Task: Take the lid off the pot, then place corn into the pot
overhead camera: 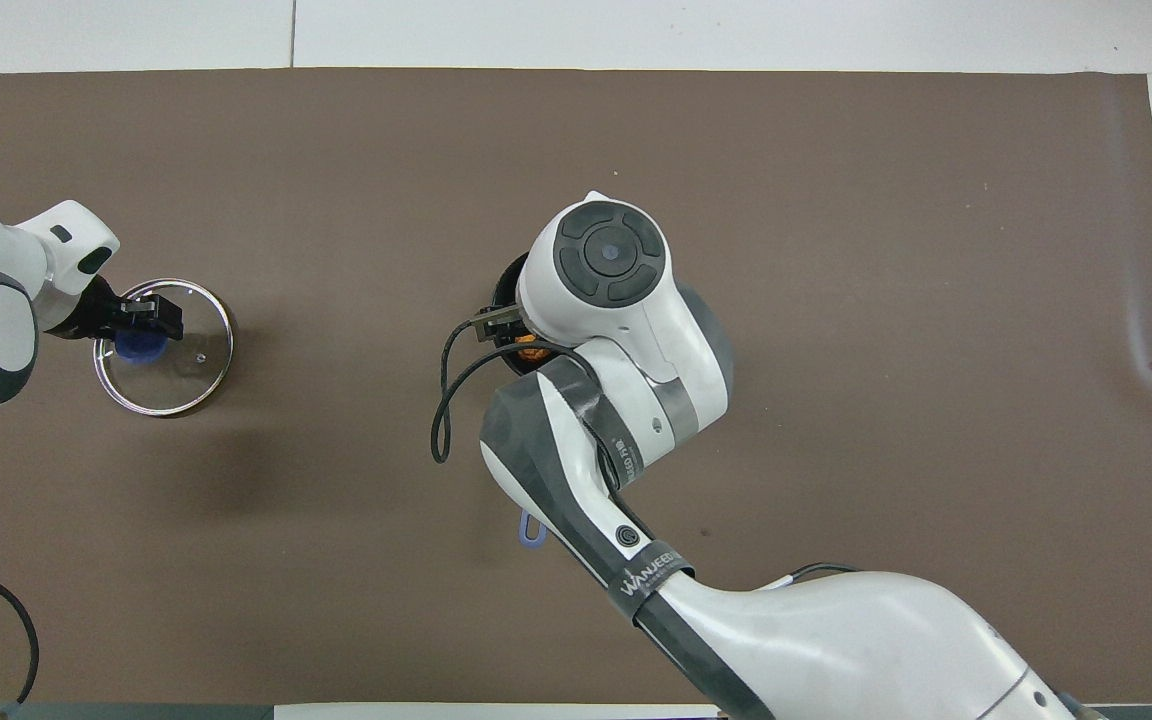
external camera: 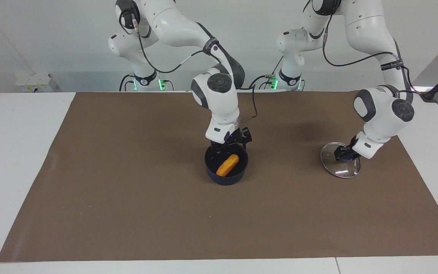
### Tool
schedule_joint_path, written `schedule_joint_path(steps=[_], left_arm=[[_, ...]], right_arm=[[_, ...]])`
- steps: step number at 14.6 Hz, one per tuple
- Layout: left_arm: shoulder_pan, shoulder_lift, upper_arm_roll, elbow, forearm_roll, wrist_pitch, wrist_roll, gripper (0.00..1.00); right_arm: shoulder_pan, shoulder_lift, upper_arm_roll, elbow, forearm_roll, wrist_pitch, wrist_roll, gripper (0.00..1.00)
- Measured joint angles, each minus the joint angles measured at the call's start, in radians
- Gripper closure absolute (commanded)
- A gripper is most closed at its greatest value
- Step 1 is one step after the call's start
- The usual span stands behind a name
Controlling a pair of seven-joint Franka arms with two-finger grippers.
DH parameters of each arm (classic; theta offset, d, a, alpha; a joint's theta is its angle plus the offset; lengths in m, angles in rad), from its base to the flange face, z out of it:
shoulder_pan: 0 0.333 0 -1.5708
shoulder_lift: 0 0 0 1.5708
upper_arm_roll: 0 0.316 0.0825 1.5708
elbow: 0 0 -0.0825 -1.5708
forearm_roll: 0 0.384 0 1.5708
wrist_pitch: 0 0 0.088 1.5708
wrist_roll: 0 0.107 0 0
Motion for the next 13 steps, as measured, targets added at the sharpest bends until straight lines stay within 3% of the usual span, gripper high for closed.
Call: schedule_joint_path(steps=[4,8,13], left_arm=[[0.0,-0.028,0.0,0.014,0.0,-0.002,0.0,0.0],[-0.008,-0.064,-0.015,0.13,0.0,-0.086,0.0,0.0],[-0.067,-0.146,-0.022,0.236,0.0,-0.252,-0.034,0.0]], right_arm=[[-0.138,-0.121,-0.028,0.015,-0.067,-0.23,-0.012,0.0],[-0.332,-0.253,-0.032,0.01,-0.083,-0.471,-0.112,0.0],[-0.502,-0.373,-0.048,-0.052,-0.103,-0.534,-0.234,0.0]])
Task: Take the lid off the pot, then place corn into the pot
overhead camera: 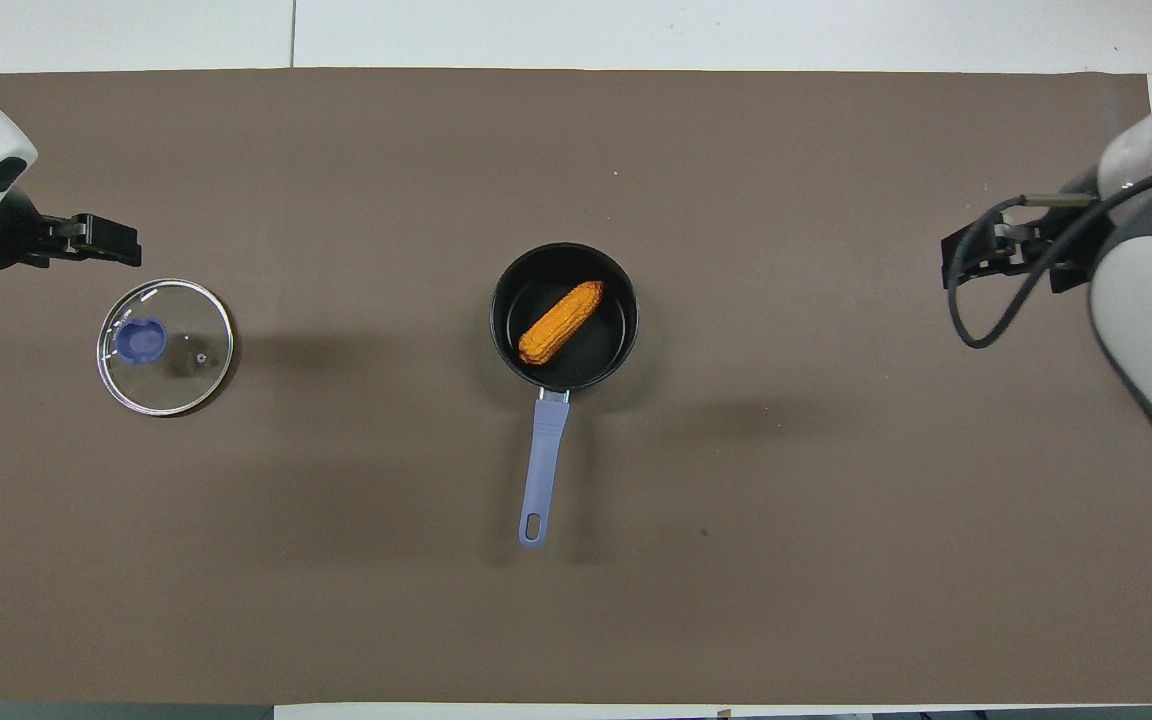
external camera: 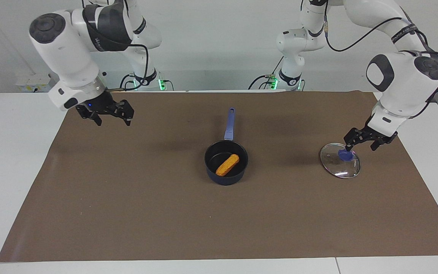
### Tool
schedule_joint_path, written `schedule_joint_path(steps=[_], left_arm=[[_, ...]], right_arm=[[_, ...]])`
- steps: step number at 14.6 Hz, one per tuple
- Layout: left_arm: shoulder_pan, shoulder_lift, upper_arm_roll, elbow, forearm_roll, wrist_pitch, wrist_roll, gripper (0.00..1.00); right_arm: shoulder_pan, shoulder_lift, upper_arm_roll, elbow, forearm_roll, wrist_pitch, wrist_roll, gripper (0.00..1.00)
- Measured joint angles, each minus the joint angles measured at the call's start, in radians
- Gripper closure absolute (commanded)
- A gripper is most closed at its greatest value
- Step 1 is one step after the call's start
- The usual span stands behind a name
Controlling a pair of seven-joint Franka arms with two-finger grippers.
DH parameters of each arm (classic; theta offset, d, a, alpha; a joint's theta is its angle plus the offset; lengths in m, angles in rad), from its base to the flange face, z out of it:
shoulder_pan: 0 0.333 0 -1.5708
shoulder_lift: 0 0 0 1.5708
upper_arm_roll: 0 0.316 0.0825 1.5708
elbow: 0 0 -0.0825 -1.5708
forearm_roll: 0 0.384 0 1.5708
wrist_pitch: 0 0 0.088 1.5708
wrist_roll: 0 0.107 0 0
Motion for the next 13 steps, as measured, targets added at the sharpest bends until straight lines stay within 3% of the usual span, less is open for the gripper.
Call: schedule_joint_path(steps=[3,7,13], left_arm=[[-0.006,-0.09,-0.001,0.004,0.0,-0.129,-0.005,0.0],[-0.006,-0.185,-0.001,-0.031,0.0,-0.221,-0.013,0.0],[-0.071,-0.217,-0.003,-0.096,0.0,-0.227,-0.118,0.0]], right_arm=[[-0.016,-0.059,0.001,-0.023,-0.026,-0.037,-0.026,0.0],[-0.04,-0.071,0.026,-0.034,-0.029,-0.064,-0.062,0.0],[-0.054,-0.09,0.03,-0.04,-0.03,-0.088,-0.082,0.0]])
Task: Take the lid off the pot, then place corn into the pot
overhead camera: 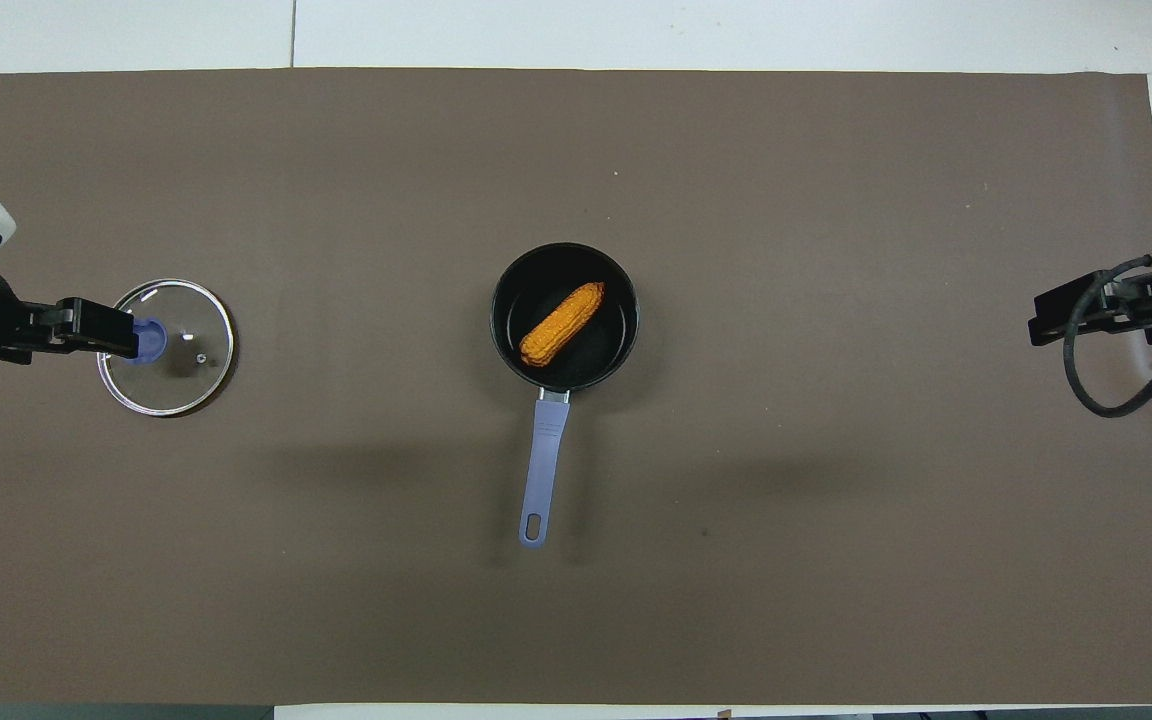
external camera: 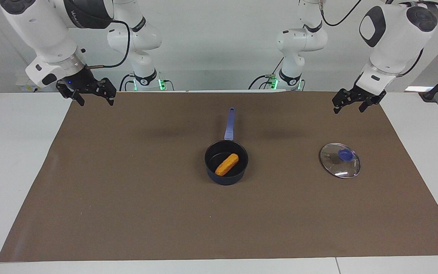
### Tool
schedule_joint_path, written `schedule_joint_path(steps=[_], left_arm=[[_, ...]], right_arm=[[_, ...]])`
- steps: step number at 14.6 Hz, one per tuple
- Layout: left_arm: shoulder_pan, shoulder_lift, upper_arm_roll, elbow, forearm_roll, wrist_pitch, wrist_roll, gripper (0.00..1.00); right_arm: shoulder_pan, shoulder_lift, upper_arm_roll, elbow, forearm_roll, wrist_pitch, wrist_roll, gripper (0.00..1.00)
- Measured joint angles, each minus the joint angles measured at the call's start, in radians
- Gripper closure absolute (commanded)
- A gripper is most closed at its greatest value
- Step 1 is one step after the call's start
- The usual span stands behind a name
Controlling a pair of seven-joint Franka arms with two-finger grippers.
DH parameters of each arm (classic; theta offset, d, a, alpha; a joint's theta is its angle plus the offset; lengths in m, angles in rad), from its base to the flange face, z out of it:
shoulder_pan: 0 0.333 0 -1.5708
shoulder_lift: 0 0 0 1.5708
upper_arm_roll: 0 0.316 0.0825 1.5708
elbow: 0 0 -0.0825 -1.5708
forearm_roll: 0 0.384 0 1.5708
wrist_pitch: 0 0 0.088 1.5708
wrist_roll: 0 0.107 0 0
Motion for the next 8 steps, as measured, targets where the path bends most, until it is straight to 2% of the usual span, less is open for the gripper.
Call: schedule_joint_path(steps=[4,8], left_arm=[[-0.009,0.0,0.003,0.062,0.0,-0.05,-0.003,0.0],[-0.009,0.003,0.006,0.07,0.0,-0.061,-0.003,0.0]], right_arm=[[-0.001,-0.001,-0.008,-0.002,-0.005,-0.005,-0.002,0.0],[-0.008,-0.001,-0.019,-0.002,-0.035,-0.005,-0.046,0.0]])
